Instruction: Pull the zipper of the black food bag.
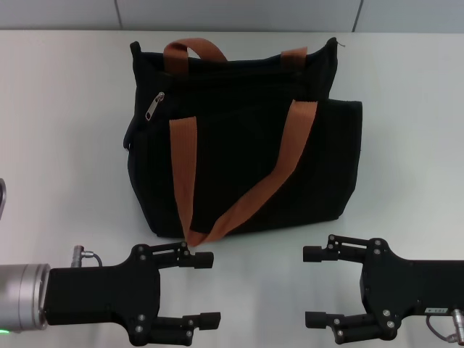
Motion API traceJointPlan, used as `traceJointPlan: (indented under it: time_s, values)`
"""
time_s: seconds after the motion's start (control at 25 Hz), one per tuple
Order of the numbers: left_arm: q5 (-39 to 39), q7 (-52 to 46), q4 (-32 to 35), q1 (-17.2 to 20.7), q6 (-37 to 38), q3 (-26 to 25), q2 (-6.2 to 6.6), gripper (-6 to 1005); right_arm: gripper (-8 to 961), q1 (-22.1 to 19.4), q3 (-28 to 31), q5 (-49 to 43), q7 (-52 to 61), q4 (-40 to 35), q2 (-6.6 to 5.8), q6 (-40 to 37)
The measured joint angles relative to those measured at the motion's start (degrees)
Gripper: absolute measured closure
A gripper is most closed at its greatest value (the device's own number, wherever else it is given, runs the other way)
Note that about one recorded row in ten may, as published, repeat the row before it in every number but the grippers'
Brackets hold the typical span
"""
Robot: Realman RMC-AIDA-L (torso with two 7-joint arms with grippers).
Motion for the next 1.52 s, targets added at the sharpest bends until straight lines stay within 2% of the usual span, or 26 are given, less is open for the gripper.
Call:
traceJointPlan:
  time_s: [0.48, 0.6, 0.76, 0.84, 0.92, 0.96, 1.12, 1.24, 1.28, 1.36, 1.44, 1.48, 1.52]
  values:
    - [-0.24, 0.02, 0.31, 0.44, 0.39, 0.0, 0.17, 215, 133, 0.08, 0.01, -0.03, 0.01, 0.0, 0.0, 0.72]
    - [-0.26, 0.05, 0.43, 0.36, 1.52, -1.35, 0.15, 215, 133, 0.1, 0.01, -0.03, 0.12, 0.0, 0.0, 0.72]
    - [-0.32, 1.5, 0.67, -0.26, 6.97, -7.12, -0.54, 215, 134, 0.15, 0.0, -0.03, 0.39, 0.0, 0.0, 0.72]
    - [-0.58, 3.04, 0.73, -0.8, 10.92, -12.12, -1.29, 214, 134, 0.21, 0.01, -0.03, 0.44, 0.0, 0.0, 0.75]
    - [-4.02, 4.02, 0.24, -1.24, 13.78, -20.24, -2.23, 214, 134, 0.37, 0.01, -0.03, 0.45, 0.0, 0.0, 1.28]
    - [-4.02, 4.02, 0.24, -1.24, 13.78, -20.24, -2.23, 214, 134, 0.37, 0.01, -0.03, 0.45, 0.0, 0.0, 1.28]
    - [-12.9, 4.07, -1.36, -1.52, 12.68, -24.24, -2.0, 214, 134, 0.45, 0.08, -0.03, 0.47, 0.0, 0.0, 1.59]
    - [-14.1, 3.5, -0.35, -1.78, 8.53, -26.85, -0.77, 214, 134, 0.29, 0.26, -0.03, 0.53, 0.0, 0.0, 1.57]
    - [-13.83, 3.27, -0.07, -2.0, 6.74, -27.03, 0.04, 214, 134, 0.22, 0.3, -0.03, 0.55, 0.0, 0.0, 1.57]
    - [-11.34, 2.49, 0.33, -2.84, 0.75, -26.75, 3.02, 215, 134, 0.14, 0.34, -0.03, 0.59, 0.0, 0.0, 1.58]
    - [-9.5, 2.1, 0.39, -3.18, -1.4, -26.66, 4.32, 215, 134, 0.14, 0.35, -0.02, 0.6, 0.01, -0.03, 1.6]
    - [-9.5, 2.1, 0.39, -3.18, -1.4, -26.66, 4.32, 215, 134, 0.16, 0.31, -0.02, 0.62, 0.0, -0.06, 1.59]
    - [-7.6, 1.58, 0.61, -3.43, -3.11, -26.67, 5.34, 214, 134, 0.21, 0.27, -0.02, 0.63, 0.0, -0.06, 1.6]
